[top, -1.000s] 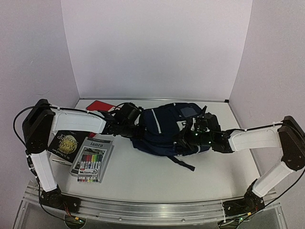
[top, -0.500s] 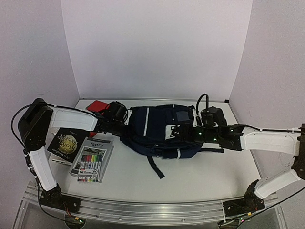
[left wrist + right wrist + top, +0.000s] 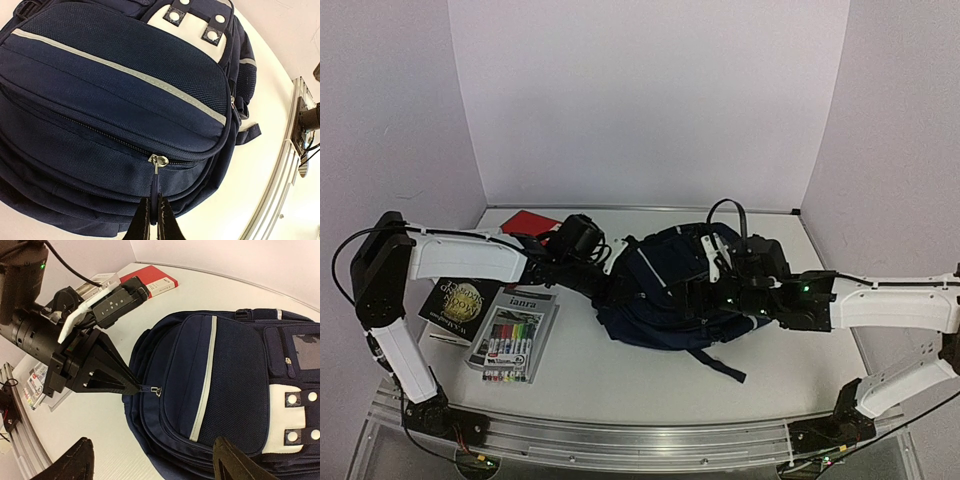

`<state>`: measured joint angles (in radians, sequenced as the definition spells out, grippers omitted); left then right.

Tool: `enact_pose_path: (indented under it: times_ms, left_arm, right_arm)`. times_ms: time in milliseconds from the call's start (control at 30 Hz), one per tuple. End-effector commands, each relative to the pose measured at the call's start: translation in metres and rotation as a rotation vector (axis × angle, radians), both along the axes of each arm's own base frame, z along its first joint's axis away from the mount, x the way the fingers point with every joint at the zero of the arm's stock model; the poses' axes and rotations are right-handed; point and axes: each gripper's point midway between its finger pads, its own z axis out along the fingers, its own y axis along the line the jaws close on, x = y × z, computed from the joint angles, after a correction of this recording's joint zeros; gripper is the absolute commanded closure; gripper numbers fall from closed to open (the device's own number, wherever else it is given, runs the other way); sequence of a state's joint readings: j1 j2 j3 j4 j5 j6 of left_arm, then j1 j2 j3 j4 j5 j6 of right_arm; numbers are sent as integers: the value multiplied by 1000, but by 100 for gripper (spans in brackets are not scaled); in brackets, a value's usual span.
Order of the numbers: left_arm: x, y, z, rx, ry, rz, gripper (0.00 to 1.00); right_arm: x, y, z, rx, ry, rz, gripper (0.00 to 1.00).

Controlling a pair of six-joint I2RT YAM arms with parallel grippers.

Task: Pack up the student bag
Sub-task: Unzip the student bag at the center of the board.

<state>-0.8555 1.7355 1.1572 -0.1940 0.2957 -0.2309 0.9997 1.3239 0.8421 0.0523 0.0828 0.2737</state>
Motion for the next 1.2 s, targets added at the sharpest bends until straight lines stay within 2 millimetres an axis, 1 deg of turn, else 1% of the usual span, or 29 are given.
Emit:
enact_pose_path:
  times_ms: [0,133,233,400,467,600,667,700,733,767,833,900,1033,1100,1167]
  left_arm:
    - [8,-3,51,-91,-70,11,100]
    - [8,-2,49,-86,-62,18,100]
    - [7,-2,48,-89,-56,20,100]
    - [5,-2,47,-90,-52,21,100]
    - [6,-2,48,-91,-54,20,100]
    - [6,-2,48,-89,-56,21,100]
    - [6,-1,48,-86,-58,24,100]
    - [6,0,48,-83,-61,27,100]
    - [7,1,48,-80,-66,32,100]
    - [8,2,48,-75,-71,38,100]
    - [9,4,48,-70,-77,47,100]
    - [10,6,49,-67,-84,54,100]
    - [19,12,48,-34,-111,102,100]
    - [25,18,45,-9,-130,138,100]
    - [31,23,43,9,-139,166,100]
  right_arm:
    - [9,5,-15,-117,-93,-29,20]
    - [11,16,-33,-198,-119,-34,22]
    - [15,25,-40,-228,-141,-53,25]
    - [27,35,-44,-255,-181,-109,25]
    - [33,37,-46,-272,-199,-140,29]
    - [44,41,-52,-307,-228,-181,43]
    - [45,46,-57,-322,-231,-166,50]
    - [45,48,-59,-329,-231,-162,56]
    - [45,49,-61,-333,-232,-158,60]
    - [45,49,-63,-339,-232,-155,62]
    - [44,50,-67,-346,-229,-143,64]
    - [43,48,-70,-350,-225,-141,66]
    - [46,39,-74,-369,-228,-186,91]
    - [44,35,-73,-360,-226,-196,100]
    - [42,31,-69,-339,-223,-201,100]
